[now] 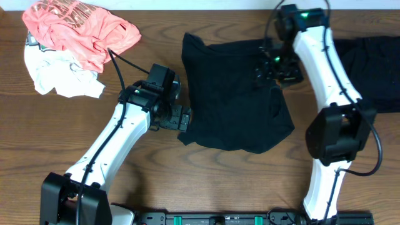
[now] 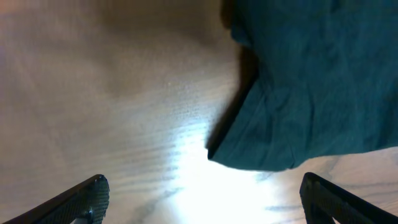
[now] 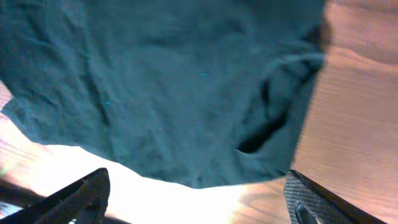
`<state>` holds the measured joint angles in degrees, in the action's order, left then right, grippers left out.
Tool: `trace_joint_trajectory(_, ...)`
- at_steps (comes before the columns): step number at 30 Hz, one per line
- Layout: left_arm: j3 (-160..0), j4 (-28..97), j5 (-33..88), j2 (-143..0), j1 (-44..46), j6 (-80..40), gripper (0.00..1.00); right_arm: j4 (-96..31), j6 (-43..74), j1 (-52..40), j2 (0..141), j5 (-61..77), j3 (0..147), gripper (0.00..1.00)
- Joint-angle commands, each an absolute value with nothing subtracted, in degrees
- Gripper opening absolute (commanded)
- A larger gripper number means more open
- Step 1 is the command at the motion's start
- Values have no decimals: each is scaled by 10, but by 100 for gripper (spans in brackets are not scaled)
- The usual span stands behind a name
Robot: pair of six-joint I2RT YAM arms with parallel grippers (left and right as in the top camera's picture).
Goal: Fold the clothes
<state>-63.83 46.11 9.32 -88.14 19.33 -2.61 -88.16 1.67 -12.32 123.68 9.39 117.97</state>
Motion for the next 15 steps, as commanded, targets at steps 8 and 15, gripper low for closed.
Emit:
trace_joint_trajectory(8, -648, 393, 101, -873, 63, -70, 98, -769, 143, -201, 1217, 84, 1041, 45)
trace_joint_trajectory(15, -648, 380, 101, -873, -8, -74, 98, -728, 169, -210, 1217, 84, 949, 8)
